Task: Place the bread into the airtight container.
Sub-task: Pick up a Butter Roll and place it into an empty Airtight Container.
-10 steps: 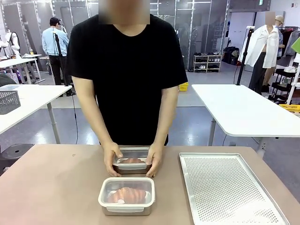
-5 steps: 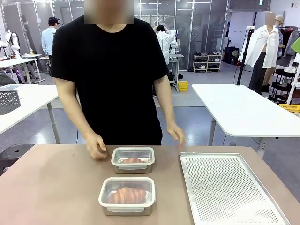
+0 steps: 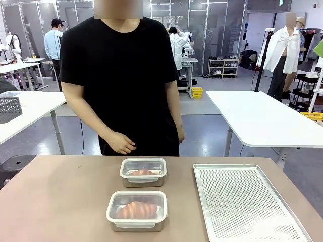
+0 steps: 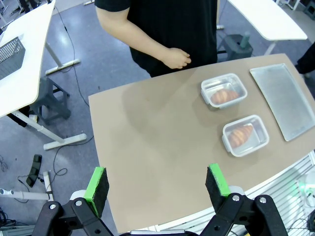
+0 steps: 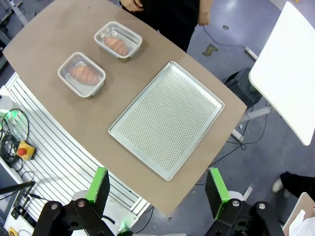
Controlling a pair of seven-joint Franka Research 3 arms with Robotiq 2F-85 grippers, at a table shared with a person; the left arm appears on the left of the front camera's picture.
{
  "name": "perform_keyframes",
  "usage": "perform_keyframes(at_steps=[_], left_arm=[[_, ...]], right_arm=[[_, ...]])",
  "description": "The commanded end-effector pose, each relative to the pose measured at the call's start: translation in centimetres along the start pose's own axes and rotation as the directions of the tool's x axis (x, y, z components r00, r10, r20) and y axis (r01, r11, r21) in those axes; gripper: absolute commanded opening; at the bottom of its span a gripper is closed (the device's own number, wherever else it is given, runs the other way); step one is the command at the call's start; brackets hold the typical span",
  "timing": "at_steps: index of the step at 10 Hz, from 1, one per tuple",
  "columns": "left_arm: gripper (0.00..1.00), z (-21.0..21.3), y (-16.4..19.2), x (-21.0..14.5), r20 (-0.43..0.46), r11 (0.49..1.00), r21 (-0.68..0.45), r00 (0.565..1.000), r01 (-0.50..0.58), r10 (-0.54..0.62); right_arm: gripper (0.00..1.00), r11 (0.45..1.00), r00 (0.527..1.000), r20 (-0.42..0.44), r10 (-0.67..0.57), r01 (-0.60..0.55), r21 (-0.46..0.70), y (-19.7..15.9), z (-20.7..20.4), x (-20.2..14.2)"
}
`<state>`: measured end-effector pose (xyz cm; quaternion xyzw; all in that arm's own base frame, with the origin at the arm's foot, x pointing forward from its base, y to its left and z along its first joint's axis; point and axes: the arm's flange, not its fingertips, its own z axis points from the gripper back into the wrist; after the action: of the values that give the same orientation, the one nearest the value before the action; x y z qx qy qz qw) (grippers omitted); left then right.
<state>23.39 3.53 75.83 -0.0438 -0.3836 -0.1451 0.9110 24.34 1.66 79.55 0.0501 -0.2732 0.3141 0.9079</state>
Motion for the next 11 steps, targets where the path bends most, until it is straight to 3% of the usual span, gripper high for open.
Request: perform_keyframes(at_steps=[1, 11], left_arm=[[1.0, 0.03, -0.19, 0.01, -0.002, 1.0, 0.01, 1.0, 0.001, -0.001], [1.0, 0.03, -0.19, 0.01, -0.002, 1.0, 0.01, 1.0, 0.001, -0.001]], right_arm=[[0.98, 1.0, 1.0, -0.003, -0.008, 0.008, -0.008, -0.09, -0.06, -0.2], [0.98, 1.0, 1.0, -0.003, -0.008, 0.008, -0.008, -0.09, -0.06, -0.2]])
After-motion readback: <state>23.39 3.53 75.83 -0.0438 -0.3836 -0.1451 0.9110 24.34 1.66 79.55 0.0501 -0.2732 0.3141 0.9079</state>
